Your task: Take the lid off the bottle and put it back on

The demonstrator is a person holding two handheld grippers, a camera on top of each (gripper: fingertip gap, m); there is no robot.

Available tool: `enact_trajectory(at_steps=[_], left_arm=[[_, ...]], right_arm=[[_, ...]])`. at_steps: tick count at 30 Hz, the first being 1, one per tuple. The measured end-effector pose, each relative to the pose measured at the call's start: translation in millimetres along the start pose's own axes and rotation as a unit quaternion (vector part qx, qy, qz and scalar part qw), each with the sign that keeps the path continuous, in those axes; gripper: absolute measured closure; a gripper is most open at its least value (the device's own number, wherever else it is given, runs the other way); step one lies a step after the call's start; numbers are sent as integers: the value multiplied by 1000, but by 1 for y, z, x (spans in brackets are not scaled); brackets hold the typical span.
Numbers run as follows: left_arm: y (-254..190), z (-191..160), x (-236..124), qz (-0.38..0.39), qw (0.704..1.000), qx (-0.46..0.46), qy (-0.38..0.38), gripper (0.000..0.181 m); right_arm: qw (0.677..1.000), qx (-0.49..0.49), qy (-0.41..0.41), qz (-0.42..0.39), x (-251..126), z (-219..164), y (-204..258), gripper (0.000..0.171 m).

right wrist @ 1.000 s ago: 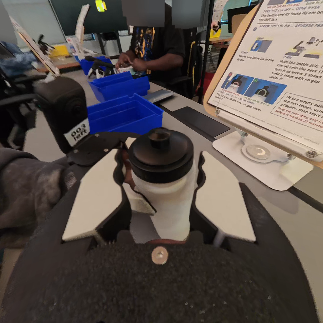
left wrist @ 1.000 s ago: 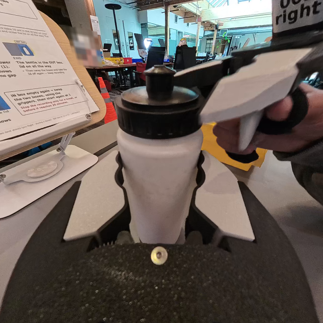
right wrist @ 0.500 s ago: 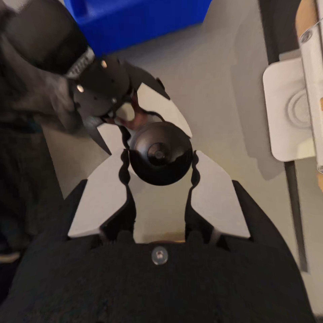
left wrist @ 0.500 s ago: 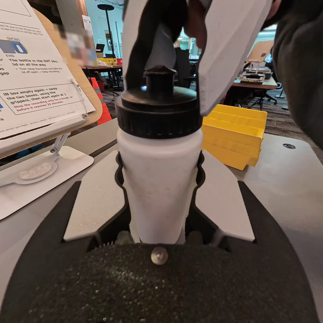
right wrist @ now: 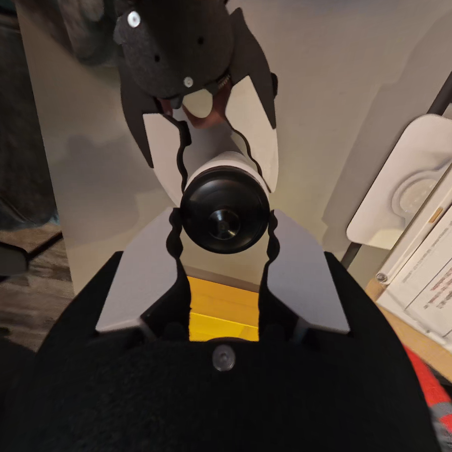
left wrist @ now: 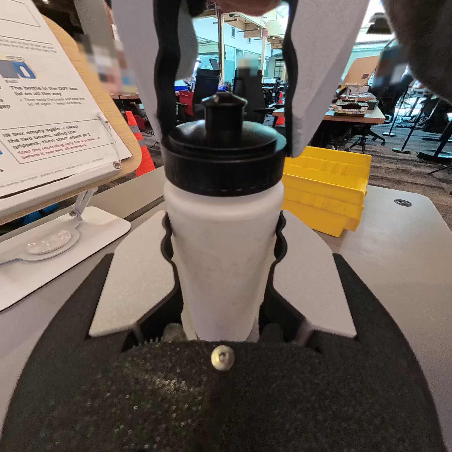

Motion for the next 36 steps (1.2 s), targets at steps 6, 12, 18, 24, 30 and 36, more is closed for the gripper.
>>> enact_trajectory(at_steps=[6,12,18,24,30,36], left_arm=[[4,0,0,31,999,-16,-1,100],[3,0,1,34,999,-14,-1,99],[2,0,-1,5,1000,-9,0,99],[3,0,-5,-51,999,-4,5,99],[2,0,-4,-74,997,-1,7,99],[3,-1,-2,-61,998,-10,4,100]], right_arm=[[960,277,-3,-38,2,4,-4,103],[909,393,36,-136,11,10,0,99],[979,179,43,-89,-3,18,5,90],[982,-136,53,-118,-1,1,7,89],[988,-147,31,-45,-2,6,4,100],[992,-116,49,-18,-3,9,0,105]])
Point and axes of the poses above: each gripper's, where its closed fingertips meet, x out along the fingers, z out of its top, y = z × x across the jaws, the point moved 5 cm from there along -x, back along the fingers, and after that the axes turned 4 degrees about -x, right-handed, at the moved point
